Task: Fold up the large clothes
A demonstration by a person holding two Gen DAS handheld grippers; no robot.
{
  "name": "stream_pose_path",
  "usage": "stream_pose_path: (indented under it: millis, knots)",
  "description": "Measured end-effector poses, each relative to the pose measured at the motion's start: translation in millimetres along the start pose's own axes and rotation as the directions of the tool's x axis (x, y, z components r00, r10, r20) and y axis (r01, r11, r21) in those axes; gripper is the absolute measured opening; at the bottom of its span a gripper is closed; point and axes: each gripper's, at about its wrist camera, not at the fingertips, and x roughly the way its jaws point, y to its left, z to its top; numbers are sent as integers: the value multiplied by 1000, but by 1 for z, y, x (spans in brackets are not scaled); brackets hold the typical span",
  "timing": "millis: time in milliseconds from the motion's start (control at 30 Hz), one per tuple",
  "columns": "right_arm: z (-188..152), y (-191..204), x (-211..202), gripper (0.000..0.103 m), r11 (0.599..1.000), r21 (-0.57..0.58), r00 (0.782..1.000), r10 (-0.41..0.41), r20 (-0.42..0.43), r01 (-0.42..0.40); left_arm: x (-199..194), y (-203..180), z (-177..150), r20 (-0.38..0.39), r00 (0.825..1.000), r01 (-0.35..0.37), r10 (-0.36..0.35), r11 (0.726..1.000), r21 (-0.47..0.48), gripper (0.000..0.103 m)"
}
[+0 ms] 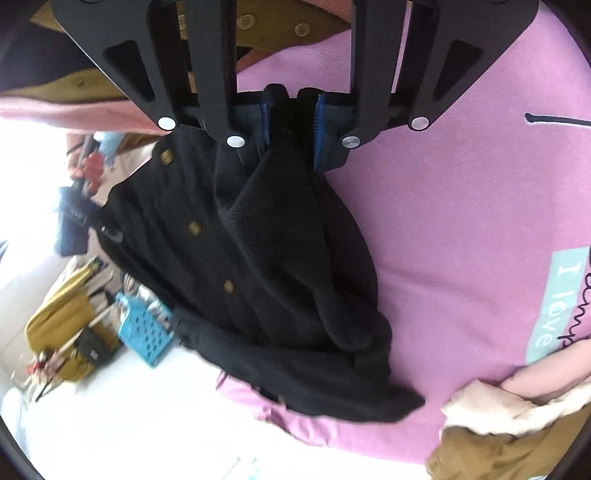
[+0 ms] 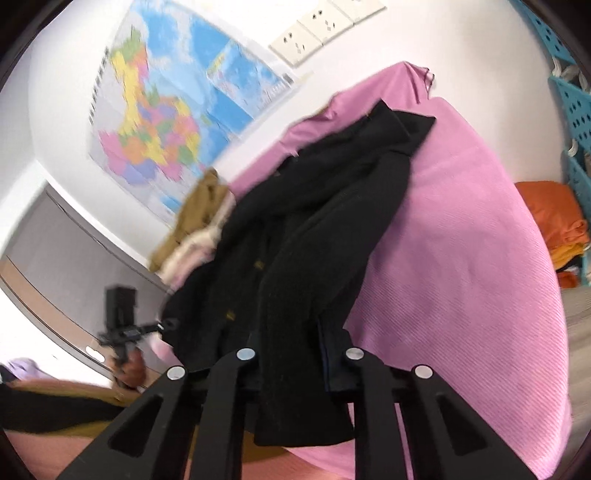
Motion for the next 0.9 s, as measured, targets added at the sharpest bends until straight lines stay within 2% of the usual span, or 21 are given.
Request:
stream_pose_path:
  millis: [233,467,733,900]
  knots:
    - [32,15,-14,11,994,37,990,97,106,-101,-34,13,15,87,993,88,-82,994,-68,15]
    - [75,30,-12,11,990,44,979,128,159,-136,-52,11,47,135,987,101,-91,992,-72,15]
    - [133,33,1,11,990,74,975,108,193,-124,-75,13,102,170,983,85,-71,994,-74,15]
    - [169,32,16,11,987,100,974,108,200,-129,-78,8,145,170,985,41,-31,998,-57,15]
